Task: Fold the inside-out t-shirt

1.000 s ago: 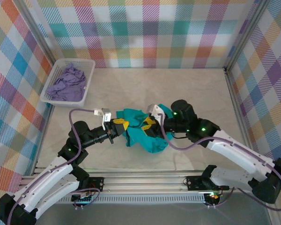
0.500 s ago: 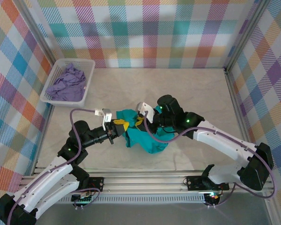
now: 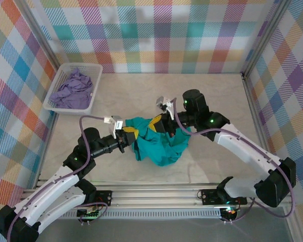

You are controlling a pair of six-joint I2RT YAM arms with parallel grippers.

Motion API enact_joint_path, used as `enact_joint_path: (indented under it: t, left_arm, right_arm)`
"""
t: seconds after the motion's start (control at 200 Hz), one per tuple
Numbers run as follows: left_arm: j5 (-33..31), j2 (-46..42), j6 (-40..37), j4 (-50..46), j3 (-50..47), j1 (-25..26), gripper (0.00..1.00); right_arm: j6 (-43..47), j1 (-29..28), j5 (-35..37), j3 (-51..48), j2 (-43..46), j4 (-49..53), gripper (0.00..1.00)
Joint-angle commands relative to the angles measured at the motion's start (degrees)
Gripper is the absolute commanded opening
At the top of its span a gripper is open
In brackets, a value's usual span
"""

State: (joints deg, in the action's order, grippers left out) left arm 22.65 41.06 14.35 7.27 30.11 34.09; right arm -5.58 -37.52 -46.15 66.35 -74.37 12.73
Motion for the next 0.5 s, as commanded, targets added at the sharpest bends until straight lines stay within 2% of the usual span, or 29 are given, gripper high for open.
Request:
enact_joint_path:
  t: [0.0,0.13,0.27,0.365,0.495]
  left_arm:
    - [-1.1,-1.3,-0.5,-2.3,1.0,-0.1,0.31]
    - [-4.2,-5.5,-0.4,-5.5,1.2,0.0,0.42]
    - [-7.1,-7.8,-2.2,-10.5,3.6,1.6,0.53]
    - [-8.1,-5.1,-6.0,-15.4,7.6,5.1,0.58]
    - [-12.3,1.4,-11.3,-20.9,14.2,10.2,0.59]
  right_arm:
    - [-10.6,1.2,-8.6,1.9,-1.9,-4.9,0.0]
    - [-14.0,2.9,-11.2,2.8,-4.1,-4.4,0.0]
    - [-11.8,3.4,-12.9,5.5,-5.8,1.6,0.0]
    - [-11.3,3.5,-14.2,6.9,-6.6,3.5,0.0]
    - [-9.1,3.6,-14.1,8.5,-7.0,7.2,0.0]
